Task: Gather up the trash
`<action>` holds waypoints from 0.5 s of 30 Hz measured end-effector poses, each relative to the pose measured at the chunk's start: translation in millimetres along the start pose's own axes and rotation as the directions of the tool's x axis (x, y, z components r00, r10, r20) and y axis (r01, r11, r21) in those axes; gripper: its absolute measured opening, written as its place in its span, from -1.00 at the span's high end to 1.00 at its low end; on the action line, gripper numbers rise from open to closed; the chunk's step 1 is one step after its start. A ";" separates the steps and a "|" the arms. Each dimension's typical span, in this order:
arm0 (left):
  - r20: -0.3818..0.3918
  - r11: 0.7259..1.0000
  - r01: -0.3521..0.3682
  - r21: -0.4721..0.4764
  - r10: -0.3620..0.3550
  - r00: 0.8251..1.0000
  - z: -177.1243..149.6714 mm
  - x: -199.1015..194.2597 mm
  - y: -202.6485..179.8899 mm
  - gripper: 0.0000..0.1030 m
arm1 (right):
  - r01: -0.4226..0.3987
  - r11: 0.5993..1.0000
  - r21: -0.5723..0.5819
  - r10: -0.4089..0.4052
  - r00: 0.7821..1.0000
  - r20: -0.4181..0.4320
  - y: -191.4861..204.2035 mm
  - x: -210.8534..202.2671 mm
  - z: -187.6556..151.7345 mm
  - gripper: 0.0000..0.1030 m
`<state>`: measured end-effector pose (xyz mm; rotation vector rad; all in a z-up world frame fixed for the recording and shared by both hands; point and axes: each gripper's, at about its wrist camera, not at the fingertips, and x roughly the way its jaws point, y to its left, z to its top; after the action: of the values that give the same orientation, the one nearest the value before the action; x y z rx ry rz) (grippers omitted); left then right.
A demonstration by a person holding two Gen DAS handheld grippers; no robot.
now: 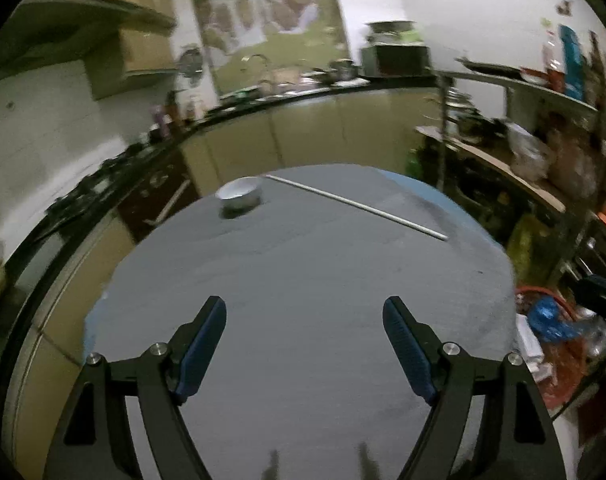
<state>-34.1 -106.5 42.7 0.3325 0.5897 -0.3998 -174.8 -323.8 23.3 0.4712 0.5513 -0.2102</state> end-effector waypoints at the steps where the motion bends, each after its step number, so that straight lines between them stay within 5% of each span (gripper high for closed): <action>1: 0.001 1.000 -0.019 -0.014 0.019 1.000 -1.2 -0.4 8.5 -0.58 | -0.009 1.000 -0.018 0.009 1.000 0.003 8.5 1.5 1.2 -0.23; 8: 0.000 0.988 -0.143 -0.062 0.144 0.990 -8.3 -0.8 46.5 -0.59 | -0.046 0.996 -0.080 0.046 0.999 -0.006 49.5 13.5 1.8 -0.23; 15: -0.022 0.981 -0.166 -0.095 0.165 0.986 -17.9 1.9 61.4 -0.72 | -0.052 0.988 -0.146 0.050 0.999 -0.017 69.1 17.8 -3.1 -0.23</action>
<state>-13.2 -46.1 39.0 0.2893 0.5878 -0.2081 -139.6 -263.2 36.9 0.3436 0.5624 -0.1167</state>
